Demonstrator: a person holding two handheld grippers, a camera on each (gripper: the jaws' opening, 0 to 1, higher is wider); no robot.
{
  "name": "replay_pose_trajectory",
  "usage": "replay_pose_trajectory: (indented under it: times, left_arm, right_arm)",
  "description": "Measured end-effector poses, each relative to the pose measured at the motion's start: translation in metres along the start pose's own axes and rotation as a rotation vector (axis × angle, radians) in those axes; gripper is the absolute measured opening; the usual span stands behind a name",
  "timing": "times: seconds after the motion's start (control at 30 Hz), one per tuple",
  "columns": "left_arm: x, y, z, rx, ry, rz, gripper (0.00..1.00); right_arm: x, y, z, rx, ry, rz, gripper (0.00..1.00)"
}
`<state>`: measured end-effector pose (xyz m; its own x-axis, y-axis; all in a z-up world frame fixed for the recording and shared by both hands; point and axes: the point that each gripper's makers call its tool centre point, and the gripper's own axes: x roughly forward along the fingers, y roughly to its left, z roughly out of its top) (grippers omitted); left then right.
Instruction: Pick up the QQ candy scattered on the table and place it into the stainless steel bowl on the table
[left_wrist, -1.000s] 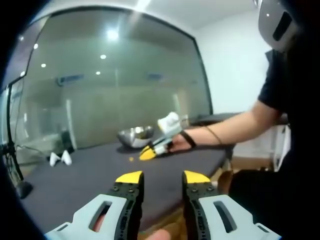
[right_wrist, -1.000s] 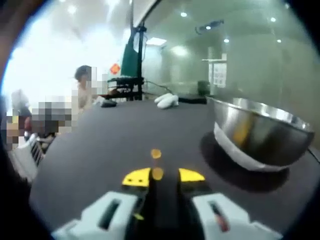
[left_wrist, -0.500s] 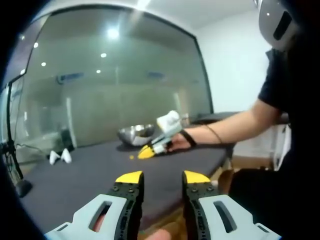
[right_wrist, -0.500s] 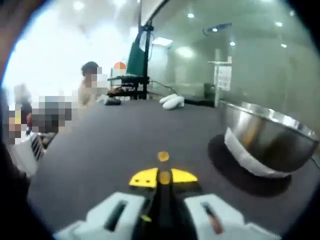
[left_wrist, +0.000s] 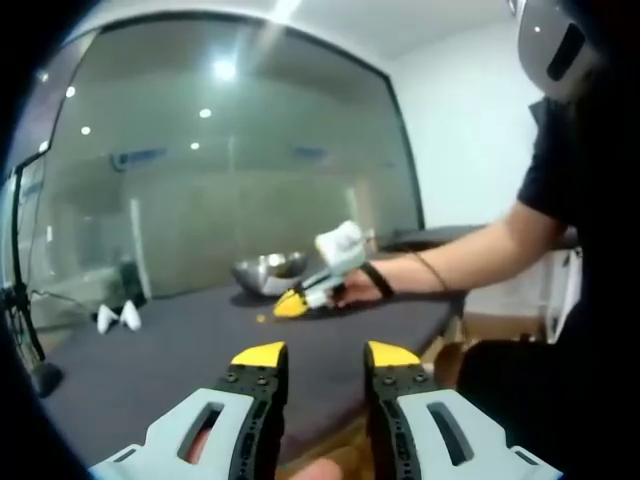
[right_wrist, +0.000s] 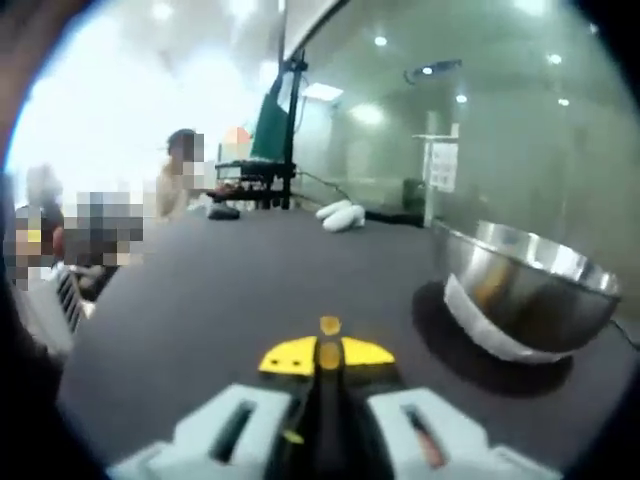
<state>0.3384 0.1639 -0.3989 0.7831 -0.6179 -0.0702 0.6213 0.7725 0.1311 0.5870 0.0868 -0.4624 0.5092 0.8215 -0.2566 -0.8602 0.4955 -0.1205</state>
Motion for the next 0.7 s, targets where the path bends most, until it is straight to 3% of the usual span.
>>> replay_pose_trajectory:
  times: [0.3, 0.57, 0.7]
  left_arm:
    - [0.007, -0.003, 0.001, 0.002, -0.007, -0.024, 0.32]
    - [0.013, -0.009, 0.006, 0.007, -0.026, -0.045, 0.32]
    - [0.013, -0.009, 0.004, 0.003, -0.023, -0.045, 0.32]
  right_arm:
    - [-0.038, -0.045, 0.026, 0.052, -0.082, -0.163, 0.09]
    - [-0.06, -0.065, 0.055, 0.009, -0.097, -0.204, 0.09]
    - [-0.057, -0.094, 0.071, -0.02, -0.106, -0.243, 0.09]
